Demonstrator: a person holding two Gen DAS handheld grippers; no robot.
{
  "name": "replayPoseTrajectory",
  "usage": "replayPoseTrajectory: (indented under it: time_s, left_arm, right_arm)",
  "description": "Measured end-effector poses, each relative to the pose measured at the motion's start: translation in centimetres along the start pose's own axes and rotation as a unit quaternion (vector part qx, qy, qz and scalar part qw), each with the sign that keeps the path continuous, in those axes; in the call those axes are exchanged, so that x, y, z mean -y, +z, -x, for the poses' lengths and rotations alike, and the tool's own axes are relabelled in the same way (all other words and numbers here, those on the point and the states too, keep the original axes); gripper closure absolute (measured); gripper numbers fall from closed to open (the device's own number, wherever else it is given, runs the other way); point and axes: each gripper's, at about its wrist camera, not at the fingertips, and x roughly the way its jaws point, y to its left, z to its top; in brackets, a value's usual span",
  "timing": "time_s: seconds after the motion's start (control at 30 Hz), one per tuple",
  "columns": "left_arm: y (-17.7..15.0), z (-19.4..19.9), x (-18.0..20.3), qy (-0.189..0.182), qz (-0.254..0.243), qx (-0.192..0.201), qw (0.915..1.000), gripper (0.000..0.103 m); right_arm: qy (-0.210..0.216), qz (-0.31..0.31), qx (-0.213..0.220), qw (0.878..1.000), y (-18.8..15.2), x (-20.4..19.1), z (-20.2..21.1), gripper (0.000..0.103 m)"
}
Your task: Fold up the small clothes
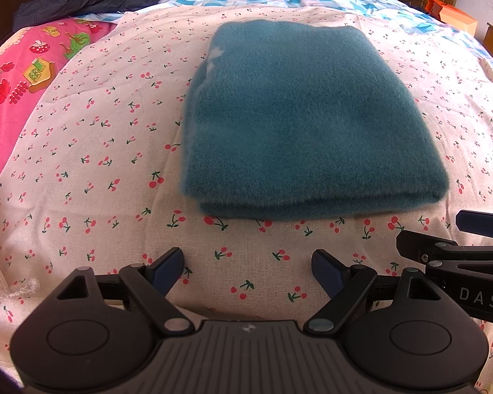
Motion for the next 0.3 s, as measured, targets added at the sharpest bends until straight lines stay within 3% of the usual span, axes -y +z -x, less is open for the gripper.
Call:
replayPoseTrajectory:
  time_s: [0.3]
  left_arm:
    - [0.0,0.06,0.01,0.002,-0.001,0.0,1.0,0.015]
  right_arm:
    - [0.001,-0.001,0.0,1.0,0.0,0.0,0.0,0.029]
